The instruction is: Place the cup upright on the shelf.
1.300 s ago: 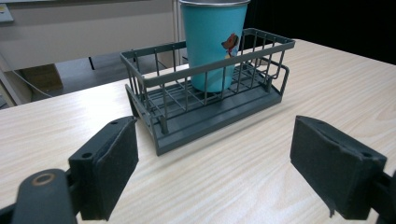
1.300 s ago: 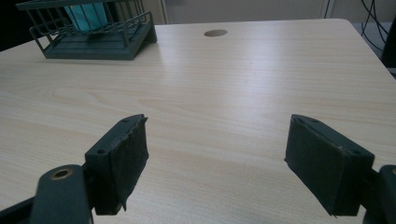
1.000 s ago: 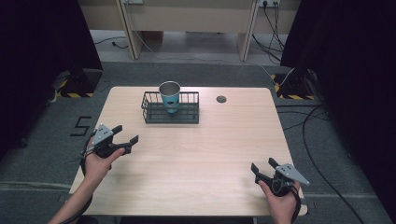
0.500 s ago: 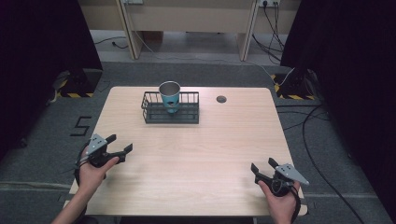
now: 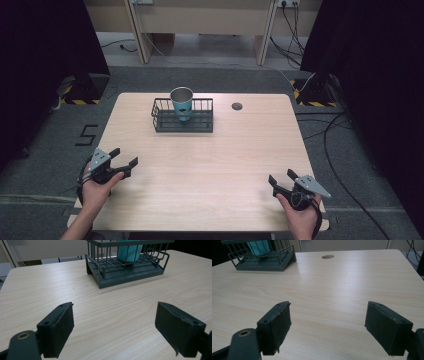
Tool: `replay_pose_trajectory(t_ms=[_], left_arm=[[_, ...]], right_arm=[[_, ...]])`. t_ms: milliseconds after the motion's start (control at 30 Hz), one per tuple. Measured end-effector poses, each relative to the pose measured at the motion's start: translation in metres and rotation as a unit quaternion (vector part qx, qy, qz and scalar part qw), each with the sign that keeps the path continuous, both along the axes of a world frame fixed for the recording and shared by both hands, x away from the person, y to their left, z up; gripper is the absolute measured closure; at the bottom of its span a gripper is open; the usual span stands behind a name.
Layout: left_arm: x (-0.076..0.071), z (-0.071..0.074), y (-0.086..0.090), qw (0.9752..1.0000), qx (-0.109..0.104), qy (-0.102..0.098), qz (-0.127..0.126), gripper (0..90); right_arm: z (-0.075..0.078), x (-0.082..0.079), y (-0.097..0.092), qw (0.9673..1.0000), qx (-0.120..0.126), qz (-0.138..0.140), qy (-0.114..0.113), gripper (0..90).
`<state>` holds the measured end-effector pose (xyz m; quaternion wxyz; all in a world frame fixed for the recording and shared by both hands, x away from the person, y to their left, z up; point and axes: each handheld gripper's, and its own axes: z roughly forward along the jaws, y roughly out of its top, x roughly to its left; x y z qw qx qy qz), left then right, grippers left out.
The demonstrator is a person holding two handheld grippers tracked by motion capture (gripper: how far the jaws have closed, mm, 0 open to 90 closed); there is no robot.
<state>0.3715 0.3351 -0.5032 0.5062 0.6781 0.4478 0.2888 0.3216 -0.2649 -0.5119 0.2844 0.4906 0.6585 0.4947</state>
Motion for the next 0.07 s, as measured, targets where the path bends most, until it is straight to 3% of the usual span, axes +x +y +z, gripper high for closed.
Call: replay_pose_trajectory(t_ms=[67], left_arm=[[-0.0001, -0.0004, -0.0006, 1.0, 0.002, 0.0, -0.002, 15.0]], right_arm=[[0.0001, 0.0001, -0.0001, 1.0, 0.001, -0.001, 0.002, 20.9]])
